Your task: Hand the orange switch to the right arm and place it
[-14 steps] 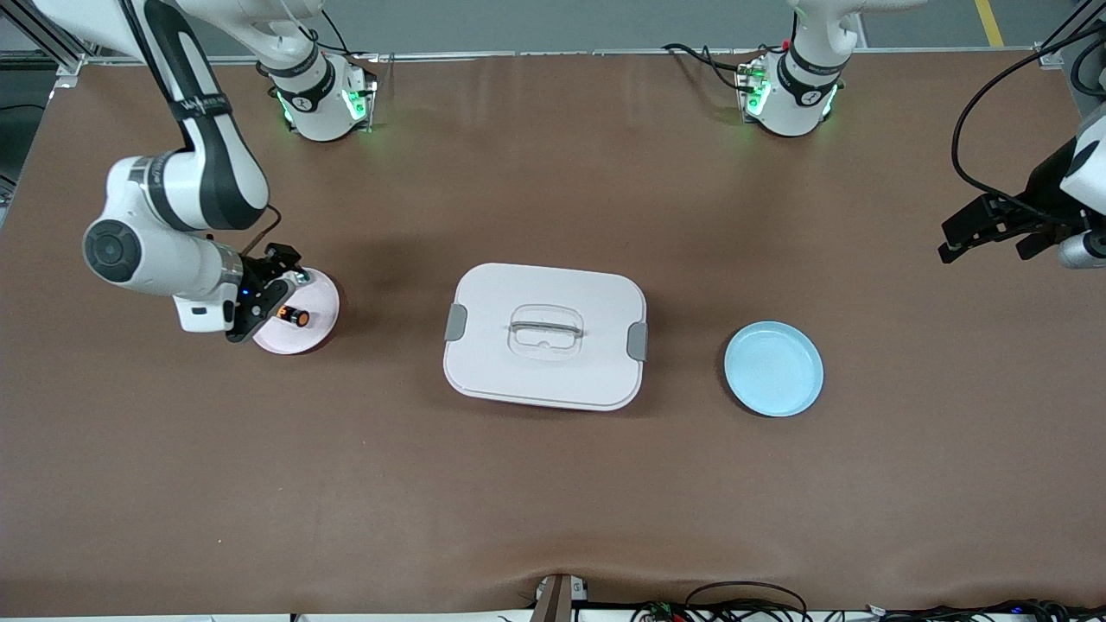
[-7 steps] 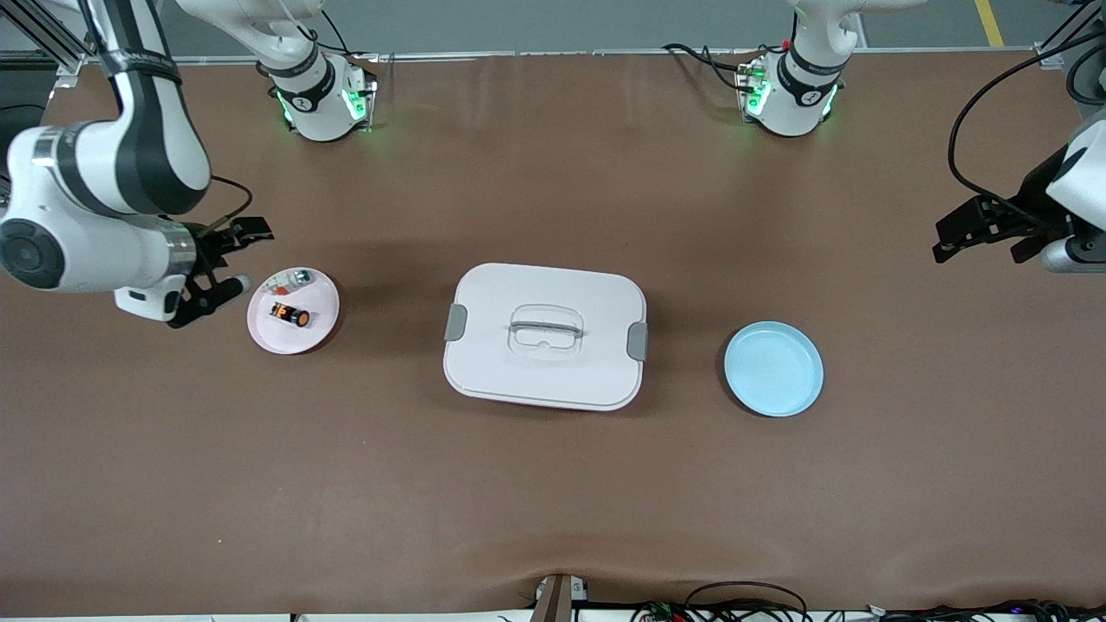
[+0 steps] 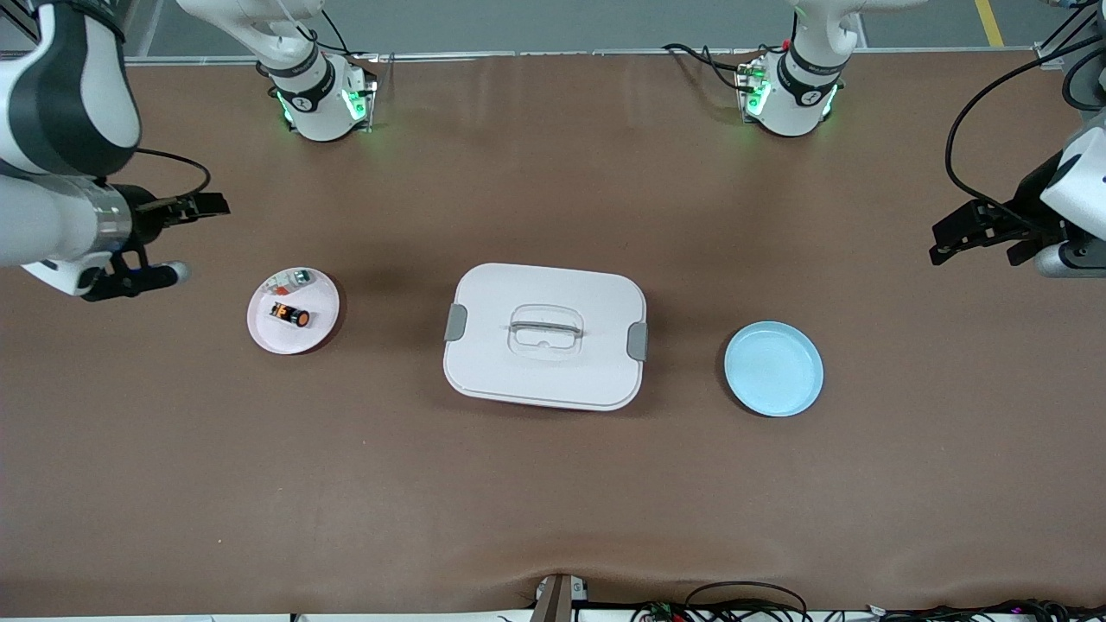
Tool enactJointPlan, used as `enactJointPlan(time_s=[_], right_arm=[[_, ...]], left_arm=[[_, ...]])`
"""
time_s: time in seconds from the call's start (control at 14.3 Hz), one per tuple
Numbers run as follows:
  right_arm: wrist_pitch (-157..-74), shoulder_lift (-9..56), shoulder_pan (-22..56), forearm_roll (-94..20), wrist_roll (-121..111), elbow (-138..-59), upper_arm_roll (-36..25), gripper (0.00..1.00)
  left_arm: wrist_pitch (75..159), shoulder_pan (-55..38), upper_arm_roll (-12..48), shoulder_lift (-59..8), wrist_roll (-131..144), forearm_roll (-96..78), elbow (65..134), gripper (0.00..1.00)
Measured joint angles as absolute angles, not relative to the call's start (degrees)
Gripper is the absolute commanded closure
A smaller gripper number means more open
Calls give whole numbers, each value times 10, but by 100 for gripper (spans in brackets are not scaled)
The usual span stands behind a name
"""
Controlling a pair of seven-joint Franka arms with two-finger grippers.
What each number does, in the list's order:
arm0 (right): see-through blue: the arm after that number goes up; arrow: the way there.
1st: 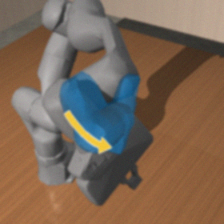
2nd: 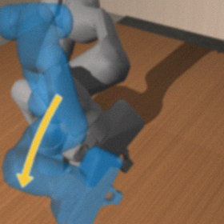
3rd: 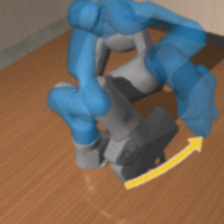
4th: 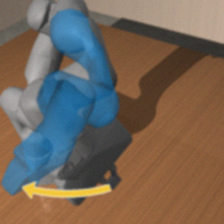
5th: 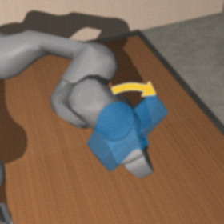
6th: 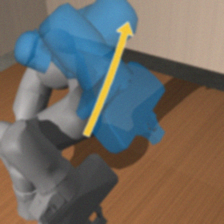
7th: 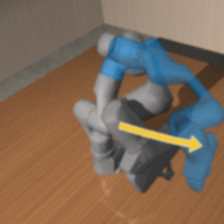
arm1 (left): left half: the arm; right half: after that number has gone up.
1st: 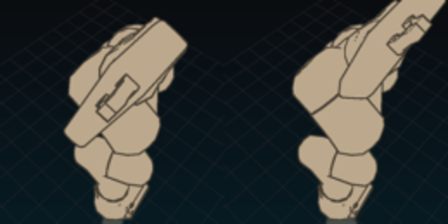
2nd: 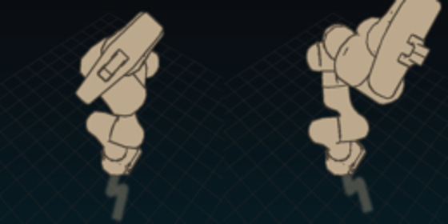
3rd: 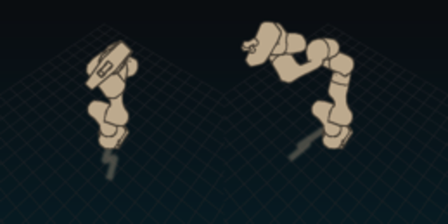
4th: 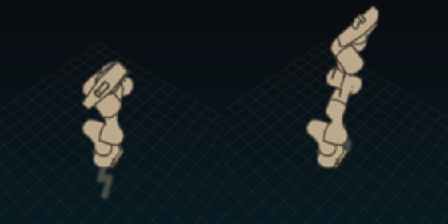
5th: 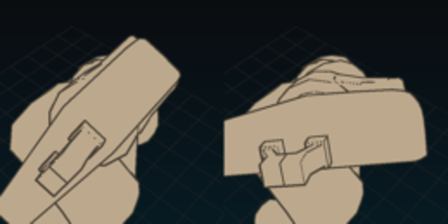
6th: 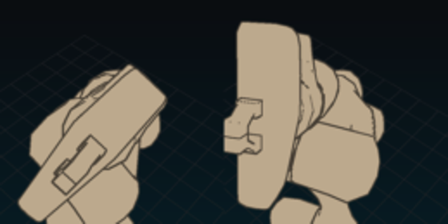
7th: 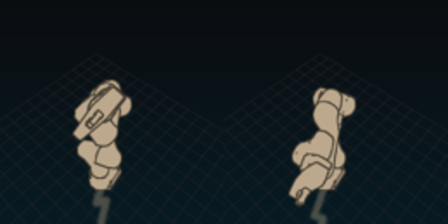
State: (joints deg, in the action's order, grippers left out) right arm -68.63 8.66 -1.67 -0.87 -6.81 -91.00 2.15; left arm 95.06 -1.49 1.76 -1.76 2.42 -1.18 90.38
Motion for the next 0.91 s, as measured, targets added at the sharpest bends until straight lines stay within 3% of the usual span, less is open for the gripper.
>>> enactJointPlan(time_s=[0.35, 0.63, 0.91], right_arm=[[-660, 89, -26, -8, 13, -866, 22, 0], [-596, 115, -21, 5, 18, -788, 29, 0], [-592, 127, -17, 5, 18, -744, 32, 0]], left_arm=[[951, -15, 18, -18, 24, -12, 904, 0], [951, -16, 19, -18, 26, -12, 903, 0], [951, -16, 19, -18, 27, -12, 902, 0]])
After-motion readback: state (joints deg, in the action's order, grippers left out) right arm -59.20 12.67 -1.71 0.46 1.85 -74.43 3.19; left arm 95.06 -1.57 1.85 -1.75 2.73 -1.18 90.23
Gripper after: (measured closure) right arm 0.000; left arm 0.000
